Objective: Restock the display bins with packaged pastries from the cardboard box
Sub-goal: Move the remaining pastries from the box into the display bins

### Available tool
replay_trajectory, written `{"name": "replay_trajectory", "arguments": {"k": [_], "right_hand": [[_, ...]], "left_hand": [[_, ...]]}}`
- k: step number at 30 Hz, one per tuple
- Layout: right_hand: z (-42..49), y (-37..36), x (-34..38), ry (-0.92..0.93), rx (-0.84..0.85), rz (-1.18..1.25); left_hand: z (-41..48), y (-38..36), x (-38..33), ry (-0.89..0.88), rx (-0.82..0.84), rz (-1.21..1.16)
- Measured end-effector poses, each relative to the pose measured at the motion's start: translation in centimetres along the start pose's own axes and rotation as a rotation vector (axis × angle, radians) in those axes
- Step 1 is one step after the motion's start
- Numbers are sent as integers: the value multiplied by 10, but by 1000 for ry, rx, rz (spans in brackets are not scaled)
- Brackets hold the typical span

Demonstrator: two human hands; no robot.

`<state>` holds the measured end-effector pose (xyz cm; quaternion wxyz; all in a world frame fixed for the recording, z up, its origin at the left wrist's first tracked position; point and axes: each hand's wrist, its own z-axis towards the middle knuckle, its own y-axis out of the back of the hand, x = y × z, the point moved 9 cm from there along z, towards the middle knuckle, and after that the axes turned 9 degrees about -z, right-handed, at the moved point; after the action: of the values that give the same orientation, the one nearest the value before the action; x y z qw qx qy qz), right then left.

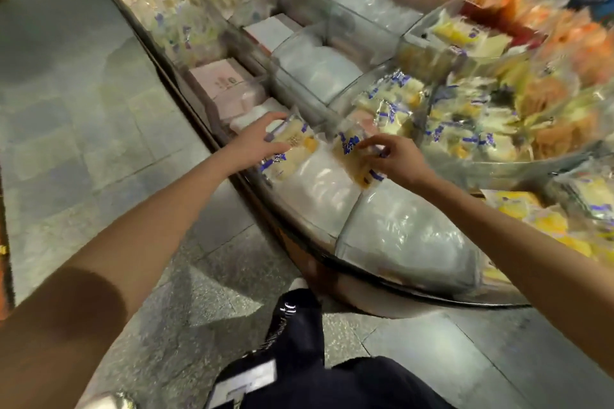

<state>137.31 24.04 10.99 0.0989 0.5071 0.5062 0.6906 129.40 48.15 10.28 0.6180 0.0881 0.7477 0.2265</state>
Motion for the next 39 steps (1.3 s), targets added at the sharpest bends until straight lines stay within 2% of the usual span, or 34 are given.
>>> {"name": "replay_trajectory", "arguments": {"k": [9, 17, 19, 24, 28, 34, 39], "right_hand": [[72, 44, -93, -291, -178, 43], [126, 52, -136, -418, -185, -15], [133, 51, -145, -434, -163, -54], [151, 40, -155, -401, 23, -253], [161, 30, -159, -391, 58, -327], [166, 14, -163, -320, 188, -513], [170, 6, -176, -393, 284, -642]], "left_hand": [[173, -58, -24, -54, 334, 26], [291, -111, -51, -180, 607, 139], [306, -125, -57, -225, 660, 177], [338, -150, -50, -269, 806, 340], [346, -167, -40, -297, 898, 457], [343, -190, -54, -524, 906, 761], [335, -209, -50, -646, 929, 909]]}}
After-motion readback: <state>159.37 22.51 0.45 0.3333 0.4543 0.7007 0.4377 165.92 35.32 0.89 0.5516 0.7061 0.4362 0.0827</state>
